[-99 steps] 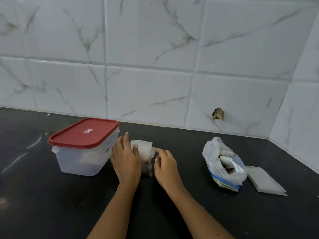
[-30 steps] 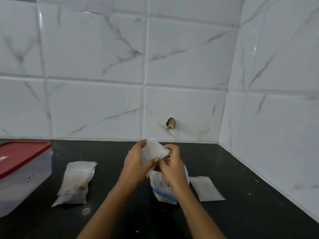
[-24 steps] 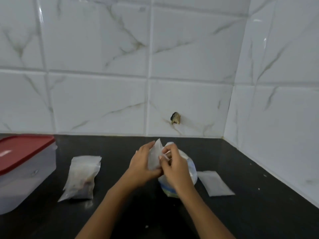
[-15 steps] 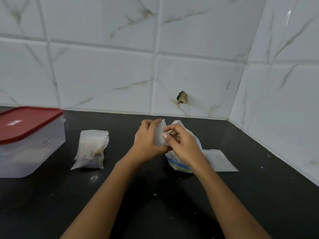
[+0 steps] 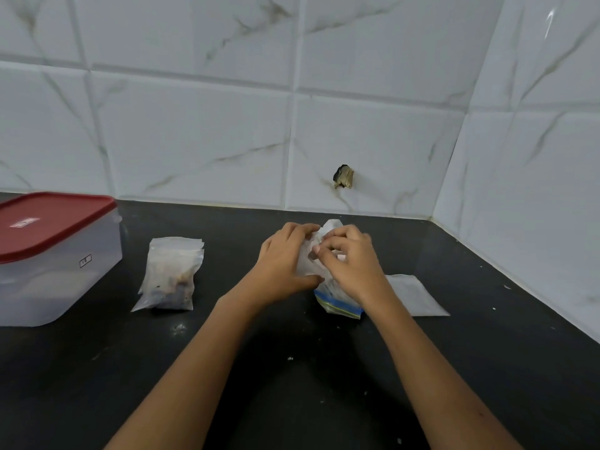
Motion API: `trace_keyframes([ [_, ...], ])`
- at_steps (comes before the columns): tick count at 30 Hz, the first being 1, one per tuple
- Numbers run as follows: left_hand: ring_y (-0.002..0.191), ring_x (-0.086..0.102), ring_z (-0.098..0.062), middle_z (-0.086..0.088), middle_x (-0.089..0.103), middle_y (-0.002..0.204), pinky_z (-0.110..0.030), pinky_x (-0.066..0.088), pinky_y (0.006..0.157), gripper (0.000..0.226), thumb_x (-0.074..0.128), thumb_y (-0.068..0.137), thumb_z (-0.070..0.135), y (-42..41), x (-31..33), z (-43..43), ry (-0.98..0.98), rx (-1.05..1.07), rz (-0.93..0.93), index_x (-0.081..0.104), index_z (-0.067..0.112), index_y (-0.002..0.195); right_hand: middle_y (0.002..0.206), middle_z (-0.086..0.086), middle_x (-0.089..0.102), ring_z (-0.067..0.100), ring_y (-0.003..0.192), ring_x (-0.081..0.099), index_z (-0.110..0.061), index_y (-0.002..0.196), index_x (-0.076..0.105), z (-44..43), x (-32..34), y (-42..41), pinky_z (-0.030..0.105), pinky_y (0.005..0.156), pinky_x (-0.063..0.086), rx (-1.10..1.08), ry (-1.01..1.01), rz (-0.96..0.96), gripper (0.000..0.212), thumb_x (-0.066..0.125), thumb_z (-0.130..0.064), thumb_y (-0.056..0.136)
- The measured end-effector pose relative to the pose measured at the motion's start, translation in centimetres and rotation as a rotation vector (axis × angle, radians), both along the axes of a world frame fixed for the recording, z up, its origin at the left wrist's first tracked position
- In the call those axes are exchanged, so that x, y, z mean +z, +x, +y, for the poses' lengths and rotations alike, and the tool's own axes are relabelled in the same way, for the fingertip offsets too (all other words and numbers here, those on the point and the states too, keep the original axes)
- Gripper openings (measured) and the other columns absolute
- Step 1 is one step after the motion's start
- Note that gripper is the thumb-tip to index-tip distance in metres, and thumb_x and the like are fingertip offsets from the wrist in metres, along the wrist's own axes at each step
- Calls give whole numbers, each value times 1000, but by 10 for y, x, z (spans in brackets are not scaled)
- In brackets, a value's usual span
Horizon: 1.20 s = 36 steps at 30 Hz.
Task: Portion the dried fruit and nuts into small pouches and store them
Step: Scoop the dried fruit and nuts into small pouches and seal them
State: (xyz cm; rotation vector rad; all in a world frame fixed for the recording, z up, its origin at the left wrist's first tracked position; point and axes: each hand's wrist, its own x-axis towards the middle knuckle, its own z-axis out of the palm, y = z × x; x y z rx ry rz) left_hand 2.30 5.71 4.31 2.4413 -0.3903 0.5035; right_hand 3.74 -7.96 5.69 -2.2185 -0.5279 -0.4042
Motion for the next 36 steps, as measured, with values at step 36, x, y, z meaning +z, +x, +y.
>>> trace_keyframes([
  [36,107,50,-17,3,42,123,-30,43,85,65,64,77,53,1,-19,-30,-307,256,131,41,18,126,118,8,58,26,108,56,-15,114,57,-32,2,9,35,86,48,-363,-337,333,28,59,-26,88],
])
